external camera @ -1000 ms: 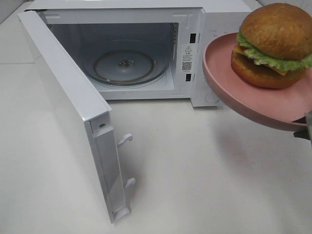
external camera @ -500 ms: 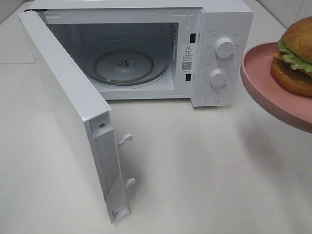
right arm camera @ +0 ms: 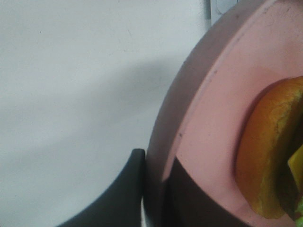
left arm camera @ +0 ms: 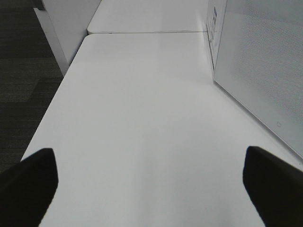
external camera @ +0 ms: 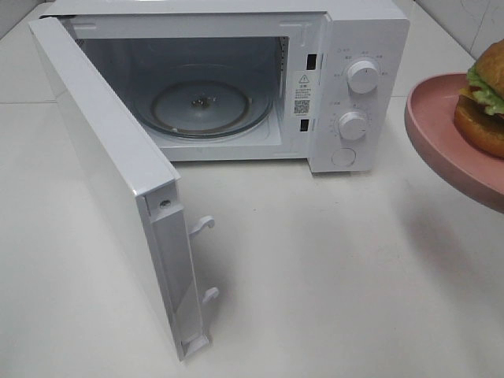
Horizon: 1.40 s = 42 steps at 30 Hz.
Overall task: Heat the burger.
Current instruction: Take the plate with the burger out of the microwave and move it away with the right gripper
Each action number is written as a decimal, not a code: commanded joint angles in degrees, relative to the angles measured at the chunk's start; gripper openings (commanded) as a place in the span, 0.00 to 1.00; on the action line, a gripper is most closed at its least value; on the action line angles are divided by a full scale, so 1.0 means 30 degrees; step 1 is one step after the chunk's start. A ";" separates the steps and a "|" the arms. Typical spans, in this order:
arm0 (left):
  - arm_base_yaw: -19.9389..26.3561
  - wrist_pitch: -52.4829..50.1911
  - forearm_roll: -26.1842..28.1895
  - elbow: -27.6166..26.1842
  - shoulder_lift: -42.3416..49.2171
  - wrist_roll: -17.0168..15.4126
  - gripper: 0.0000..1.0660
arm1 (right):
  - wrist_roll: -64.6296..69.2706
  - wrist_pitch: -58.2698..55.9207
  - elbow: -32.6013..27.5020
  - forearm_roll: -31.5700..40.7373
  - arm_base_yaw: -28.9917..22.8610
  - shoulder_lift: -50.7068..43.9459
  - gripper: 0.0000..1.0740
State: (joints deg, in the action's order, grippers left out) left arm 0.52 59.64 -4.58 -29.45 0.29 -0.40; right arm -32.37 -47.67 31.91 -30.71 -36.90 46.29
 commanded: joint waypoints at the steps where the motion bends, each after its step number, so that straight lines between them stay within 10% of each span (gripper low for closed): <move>1: 0.0057 -0.0134 0.0000 0.0057 0.0325 0.0000 0.94 | 0.1509 -0.0382 0.0153 -0.2082 -0.0038 -0.0286 0.00; 42: 0.0057 -0.0134 0.0000 0.0057 0.0325 0.0000 0.94 | 2.0397 -0.3151 0.1356 -0.6054 0.0076 1.0046 0.00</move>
State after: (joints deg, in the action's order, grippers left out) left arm 0.52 59.64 -4.58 -29.45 0.29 -0.40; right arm 23.26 -54.43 34.32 -43.32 -36.90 74.31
